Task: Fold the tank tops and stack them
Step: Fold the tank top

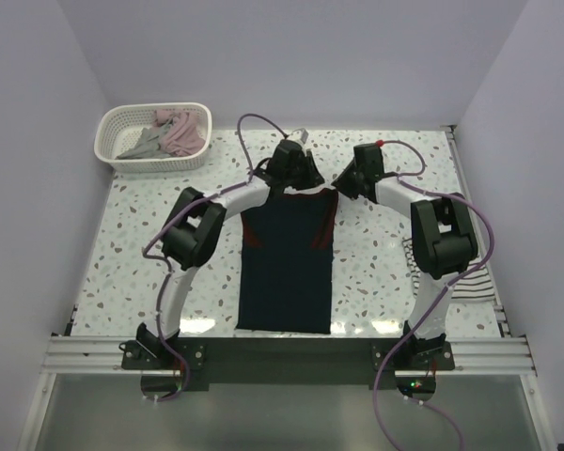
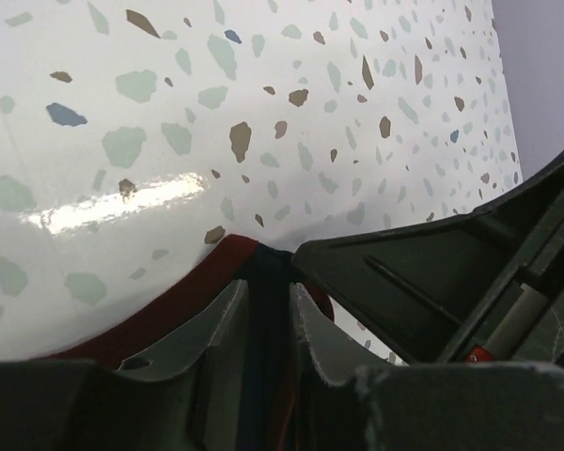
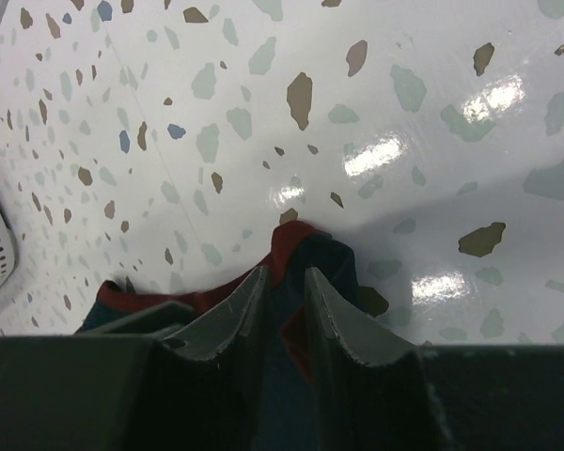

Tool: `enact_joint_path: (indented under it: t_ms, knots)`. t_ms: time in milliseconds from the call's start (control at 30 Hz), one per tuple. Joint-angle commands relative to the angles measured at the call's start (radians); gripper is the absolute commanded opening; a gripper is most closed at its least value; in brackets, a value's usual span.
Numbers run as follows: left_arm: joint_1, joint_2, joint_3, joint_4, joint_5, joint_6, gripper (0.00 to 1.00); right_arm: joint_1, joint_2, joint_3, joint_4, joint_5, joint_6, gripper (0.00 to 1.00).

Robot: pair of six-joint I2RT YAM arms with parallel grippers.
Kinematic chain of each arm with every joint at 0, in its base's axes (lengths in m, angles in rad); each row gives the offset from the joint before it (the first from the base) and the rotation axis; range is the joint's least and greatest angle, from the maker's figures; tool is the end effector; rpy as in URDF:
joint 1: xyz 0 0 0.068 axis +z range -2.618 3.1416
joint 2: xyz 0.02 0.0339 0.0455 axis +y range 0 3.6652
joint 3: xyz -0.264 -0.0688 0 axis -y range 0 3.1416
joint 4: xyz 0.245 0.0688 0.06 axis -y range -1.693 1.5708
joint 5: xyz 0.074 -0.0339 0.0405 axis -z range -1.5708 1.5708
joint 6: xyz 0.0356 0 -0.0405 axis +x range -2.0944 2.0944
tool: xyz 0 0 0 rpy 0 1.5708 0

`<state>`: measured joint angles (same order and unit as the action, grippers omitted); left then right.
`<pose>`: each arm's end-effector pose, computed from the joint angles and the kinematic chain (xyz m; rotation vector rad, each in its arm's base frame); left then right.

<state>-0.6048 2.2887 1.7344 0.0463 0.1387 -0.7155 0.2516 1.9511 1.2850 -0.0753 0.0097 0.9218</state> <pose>0.4324 -0.3048 0.1813 -0.0322 2.2158 -0.9196 0.4151 0.1064 0.1804 0.7890 2.2502 0.5715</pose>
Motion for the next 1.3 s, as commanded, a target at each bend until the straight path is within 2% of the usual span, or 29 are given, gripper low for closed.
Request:
enact_joint_path:
  t_ms: [0, 200, 300, 433, 900, 1000, 1167, 1267]
  knots:
    - [0.019, -0.130, -0.082, -0.020, -0.077, -0.024, 0.27, 0.003, -0.034, 0.002, 0.025, 0.001, -0.015, 0.26]
    - [0.039, -0.244, -0.209, -0.045, -0.111, -0.021, 0.26, 0.006, -0.012, 0.008, 0.037, -0.007, -0.015, 0.26]
    - [0.046, -0.285, -0.262, -0.045, -0.113, -0.025, 0.25, 0.018, 0.008, 0.036, 0.017, -0.007, -0.023, 0.22]
    - [0.060, -0.336, -0.321, -0.043, -0.113, -0.027, 0.24, 0.038, 0.031, 0.066, -0.007, 0.012, -0.029, 0.00]
    - [0.091, -0.494, -0.455, -0.094, -0.122, -0.021, 0.24, 0.097, 0.115, 0.177, -0.090, 0.111, -0.107, 0.00]
    - [0.123, -0.547, -0.489, -0.117, -0.129, -0.021, 0.24, 0.097, 0.147, 0.201, -0.084, 0.104, -0.146, 0.00]
    - [0.238, -0.615, -0.559, -0.192, -0.205, -0.033, 0.25, 0.135, 0.126, 0.243, -0.118, 0.104, -0.219, 0.00]
    - [0.319, -0.624, -0.593, -0.206, -0.189, -0.039, 0.22, 0.228, 0.135, 0.342, -0.205, 0.130, -0.277, 0.07]
